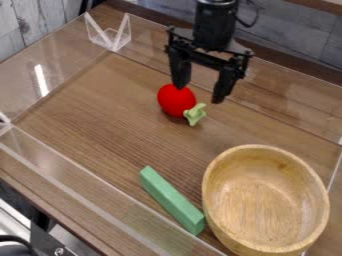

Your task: Move the red fruit to the left

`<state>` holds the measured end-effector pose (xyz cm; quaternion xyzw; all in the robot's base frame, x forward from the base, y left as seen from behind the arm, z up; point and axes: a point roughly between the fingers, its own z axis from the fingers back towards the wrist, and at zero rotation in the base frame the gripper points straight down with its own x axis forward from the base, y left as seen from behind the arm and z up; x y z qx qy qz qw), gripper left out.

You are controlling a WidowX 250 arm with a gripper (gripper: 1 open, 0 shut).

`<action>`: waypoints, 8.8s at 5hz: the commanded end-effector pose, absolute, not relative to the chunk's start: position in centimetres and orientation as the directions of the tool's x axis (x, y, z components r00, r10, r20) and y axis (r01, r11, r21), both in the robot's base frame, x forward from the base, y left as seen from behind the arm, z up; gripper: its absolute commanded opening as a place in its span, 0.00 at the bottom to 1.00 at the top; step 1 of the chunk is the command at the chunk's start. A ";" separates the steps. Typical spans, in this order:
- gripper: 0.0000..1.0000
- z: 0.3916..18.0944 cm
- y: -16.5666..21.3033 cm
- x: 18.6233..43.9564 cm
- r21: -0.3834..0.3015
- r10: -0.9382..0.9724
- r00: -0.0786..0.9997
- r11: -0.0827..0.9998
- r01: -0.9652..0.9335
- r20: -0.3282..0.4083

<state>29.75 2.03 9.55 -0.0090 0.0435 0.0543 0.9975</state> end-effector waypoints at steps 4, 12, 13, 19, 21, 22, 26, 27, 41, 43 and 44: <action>1.00 10.9 10.5 27.7 -0.025 0.183 0.983 0.983 -0.183 -0.006; 0.00 7.3 21.7 32.4 -0.018 0.212 0.968 0.977 -0.211 0.134; 1.00 8.2 21.8 33.5 -0.022 0.212 0.967 0.977 -0.211 0.143; 1.00 7.2 20.3 33.6 -0.016 0.211 0.964 0.977 -0.211 0.163; 1.00 8.9 14.1 33.5 -0.027 0.007 0.986 1.000 -0.003 0.168; 1.00 9.6 12.8 34.0 -0.031 -0.075 0.983 0.996 0.082 0.167; 1.00 8.7 4.7 32.4 -0.033 -0.321 0.937 0.944 0.328 0.142; 1.00 8.0 5.2 32.1 -0.024 -0.331 0.935 0.941 0.336 0.127; 0.00 10.9 7.2 37.4 0.006 -0.178 0.961 0.984 0.181 0.213; 1.00 10.5 6.8 37.5 0.002 -0.193 0.962 0.980 0.197 0.192; 1.00 9.6 6.5 37.6 -0.002 -0.170 0.971 0.985 0.173 0.168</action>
